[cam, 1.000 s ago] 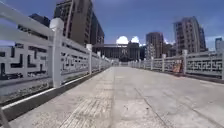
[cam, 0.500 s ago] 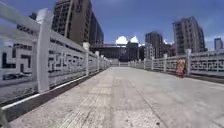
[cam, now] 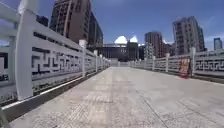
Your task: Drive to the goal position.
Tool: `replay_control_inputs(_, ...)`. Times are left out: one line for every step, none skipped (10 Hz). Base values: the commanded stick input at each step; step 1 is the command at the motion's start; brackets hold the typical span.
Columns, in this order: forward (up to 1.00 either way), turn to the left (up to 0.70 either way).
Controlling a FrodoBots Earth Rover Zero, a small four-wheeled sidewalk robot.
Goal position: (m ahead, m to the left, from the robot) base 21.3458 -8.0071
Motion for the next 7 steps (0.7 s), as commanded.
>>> replay_control_inputs(0.70,0.00)
replay_control_inputs(0.70,0.00)
replay_control_inputs(0.70,0.00)
replay_control_inputs(0.70,0.00)
replay_control_inputs(0.70,0.00)
replay_control_inputs(0.70,0.00)
replay_control_inputs(0.70,0.00)
